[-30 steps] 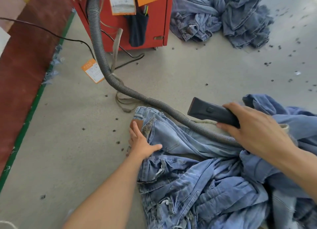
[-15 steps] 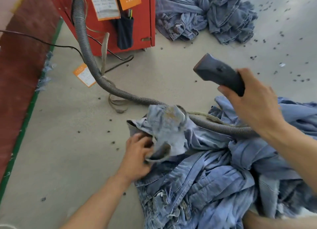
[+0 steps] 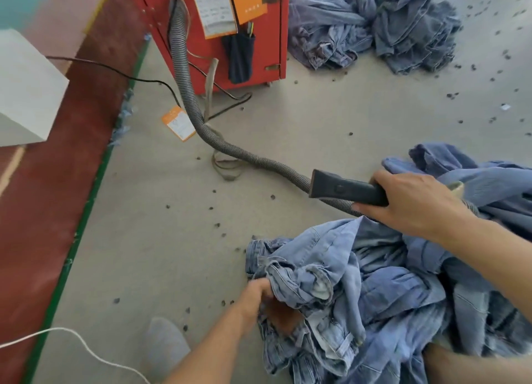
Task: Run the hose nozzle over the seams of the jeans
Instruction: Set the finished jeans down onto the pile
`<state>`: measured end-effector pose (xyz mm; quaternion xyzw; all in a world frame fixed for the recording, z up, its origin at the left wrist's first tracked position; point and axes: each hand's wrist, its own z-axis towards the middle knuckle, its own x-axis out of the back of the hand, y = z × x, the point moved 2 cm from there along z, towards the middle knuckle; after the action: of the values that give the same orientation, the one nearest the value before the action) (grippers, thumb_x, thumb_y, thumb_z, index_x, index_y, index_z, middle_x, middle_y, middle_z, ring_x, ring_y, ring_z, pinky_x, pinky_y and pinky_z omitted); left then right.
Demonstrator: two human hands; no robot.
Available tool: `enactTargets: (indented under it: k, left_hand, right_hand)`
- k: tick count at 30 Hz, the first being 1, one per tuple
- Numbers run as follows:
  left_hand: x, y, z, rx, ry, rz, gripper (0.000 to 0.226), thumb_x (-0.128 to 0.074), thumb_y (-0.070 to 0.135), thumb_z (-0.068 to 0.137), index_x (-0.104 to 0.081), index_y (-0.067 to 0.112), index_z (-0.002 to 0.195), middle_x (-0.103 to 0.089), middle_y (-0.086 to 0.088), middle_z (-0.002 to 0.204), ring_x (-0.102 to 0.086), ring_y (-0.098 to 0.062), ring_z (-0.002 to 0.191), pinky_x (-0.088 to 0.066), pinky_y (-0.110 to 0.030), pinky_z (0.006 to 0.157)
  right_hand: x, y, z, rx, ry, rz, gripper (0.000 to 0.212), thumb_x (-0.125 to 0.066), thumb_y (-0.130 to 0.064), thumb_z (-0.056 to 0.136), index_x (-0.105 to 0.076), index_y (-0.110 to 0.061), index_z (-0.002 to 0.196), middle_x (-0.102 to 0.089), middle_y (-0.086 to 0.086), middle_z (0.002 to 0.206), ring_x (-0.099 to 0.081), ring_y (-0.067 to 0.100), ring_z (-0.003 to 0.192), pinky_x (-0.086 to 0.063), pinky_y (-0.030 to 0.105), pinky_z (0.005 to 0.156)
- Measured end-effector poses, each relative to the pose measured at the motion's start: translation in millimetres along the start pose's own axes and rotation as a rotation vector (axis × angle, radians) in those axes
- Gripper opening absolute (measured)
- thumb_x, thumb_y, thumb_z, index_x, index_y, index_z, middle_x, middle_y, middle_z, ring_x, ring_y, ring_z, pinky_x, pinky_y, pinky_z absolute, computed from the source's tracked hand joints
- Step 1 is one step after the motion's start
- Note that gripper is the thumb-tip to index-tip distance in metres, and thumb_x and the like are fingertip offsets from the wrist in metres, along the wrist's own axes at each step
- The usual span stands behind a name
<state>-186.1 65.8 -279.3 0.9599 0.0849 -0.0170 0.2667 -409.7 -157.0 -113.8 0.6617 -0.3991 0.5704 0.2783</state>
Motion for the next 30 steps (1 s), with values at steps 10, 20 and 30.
enactTargets:
  k: [10, 20, 30]
  left_hand:
    - [15.7, -7.4, 9.2, 0.064, -0.012, -0.735, 0.072, -0.045, 0.07, 0.094, -0.076, 0.011, 0.121, -0.069, -0.023, 0.129, -0.068, -0.042, 0.117, -0.059, -0.047, 0.089]
    - [66.9, 30.5, 29.6, -0.076, 0.327, -0.831, 0.041, -0.056, 0.029, 0.101, -0.066, 0.0, 0.128, -0.073, -0.024, 0.118, -0.073, -0.039, 0.106, -0.059, -0.05, 0.09]
    - [69.9, 63.1, 2.7, -0.05, 0.714, -0.006, 0.02, -0.051, 0.018, 0.103, -0.062, 0.003, 0.096, -0.063, -0.019, 0.103, -0.058, -0.025, 0.085, -0.041, -0.033, 0.075]
  right_hand:
    - [7.4, 5.9, 1.6, -0.022, 0.033, 0.023, 0.049, -0.039, -0.084, 0.083, -0.034, -0.035, 0.083, -0.052, -0.009, 0.072, -0.049, 0.008, 0.057, -0.031, 0.03, 0.048]
    - [6.1, 20.2, 5.5, -0.089, 0.019, 0.076, 0.044, -0.062, -0.067, 0.088, -0.05, -0.03, 0.107, -0.053, -0.015, 0.079, -0.05, 0.003, 0.067, -0.031, 0.026, 0.052]
    - [5.9, 22.2, 3.5, -0.031, -0.091, 0.086, 0.032, -0.06, -0.059, 0.094, -0.042, -0.034, 0.105, -0.053, -0.009, 0.099, -0.058, 0.019, 0.088, -0.051, 0.042, 0.076]
